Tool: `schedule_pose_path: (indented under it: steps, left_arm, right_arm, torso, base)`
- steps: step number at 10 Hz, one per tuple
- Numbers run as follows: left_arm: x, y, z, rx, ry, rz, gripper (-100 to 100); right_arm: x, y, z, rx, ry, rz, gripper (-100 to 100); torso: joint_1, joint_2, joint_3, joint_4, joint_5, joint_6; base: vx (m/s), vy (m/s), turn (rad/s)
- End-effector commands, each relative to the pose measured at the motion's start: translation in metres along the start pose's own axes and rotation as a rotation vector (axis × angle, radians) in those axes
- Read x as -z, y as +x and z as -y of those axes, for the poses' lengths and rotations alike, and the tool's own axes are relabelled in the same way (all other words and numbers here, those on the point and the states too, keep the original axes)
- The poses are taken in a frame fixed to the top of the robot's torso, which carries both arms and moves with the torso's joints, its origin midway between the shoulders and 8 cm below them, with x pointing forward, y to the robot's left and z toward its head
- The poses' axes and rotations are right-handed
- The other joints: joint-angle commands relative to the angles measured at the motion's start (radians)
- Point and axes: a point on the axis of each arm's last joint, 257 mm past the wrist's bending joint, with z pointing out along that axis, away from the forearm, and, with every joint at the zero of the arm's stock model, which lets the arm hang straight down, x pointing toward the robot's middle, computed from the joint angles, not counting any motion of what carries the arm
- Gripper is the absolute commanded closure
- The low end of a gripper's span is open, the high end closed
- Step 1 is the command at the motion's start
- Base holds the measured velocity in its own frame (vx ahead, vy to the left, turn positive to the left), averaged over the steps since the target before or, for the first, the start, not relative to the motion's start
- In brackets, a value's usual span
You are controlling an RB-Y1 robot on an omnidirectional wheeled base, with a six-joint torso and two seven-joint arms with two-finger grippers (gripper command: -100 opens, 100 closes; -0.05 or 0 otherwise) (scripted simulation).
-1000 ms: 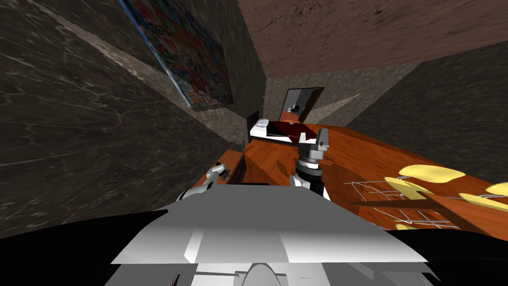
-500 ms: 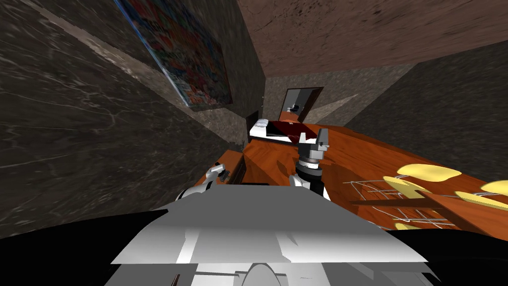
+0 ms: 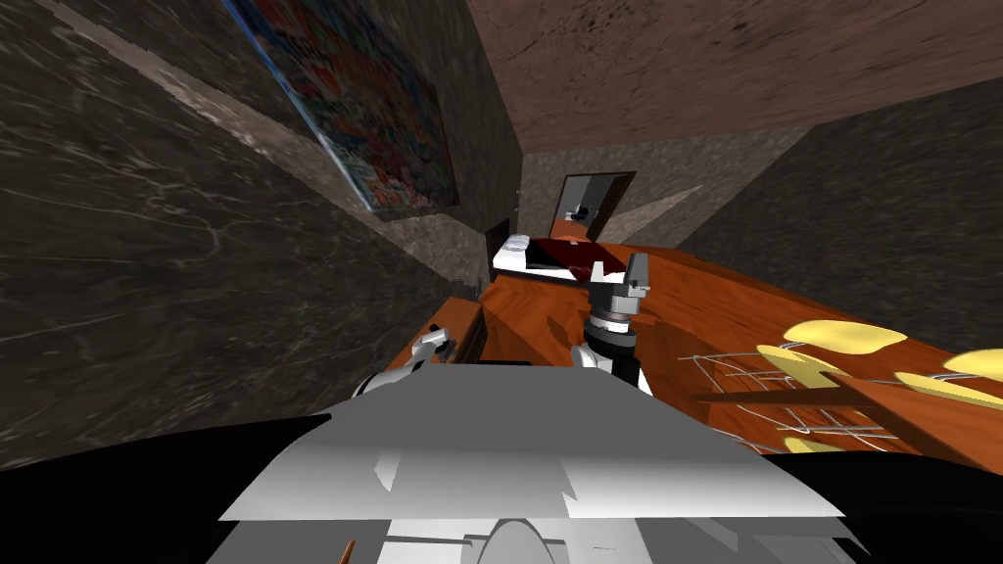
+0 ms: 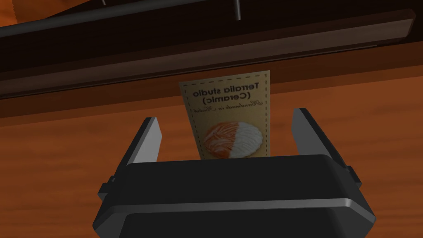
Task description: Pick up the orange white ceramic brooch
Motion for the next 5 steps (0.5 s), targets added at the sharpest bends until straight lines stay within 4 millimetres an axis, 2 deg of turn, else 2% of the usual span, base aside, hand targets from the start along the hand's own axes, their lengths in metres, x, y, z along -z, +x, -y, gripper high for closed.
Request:
schedule_pose_path:
  steps: [1,5]
  left_arm:
    - [0.0000,0.0000,0.0000,0.000,0.000,0.000,100]
    - [-0.0012,0.0007,-0.0050,0.002,-0.010,-0.004,100]
  right_arm:
    - [0.0000,0.0000,0.0000,0.000,0.000,0.000,0]
    - [0.0000,0.0000,0.0000,0.000,0.000,0.000,0]
  torso:
    - [0.000,0.000,0.000,0.000,0.000,0.000]
    - [0.000,-0.003,-0.001,0.001,0.002,0.003]
  base:
    - [-0.001,0.010,0.019]
    - [-0.002,0.001,0.004]
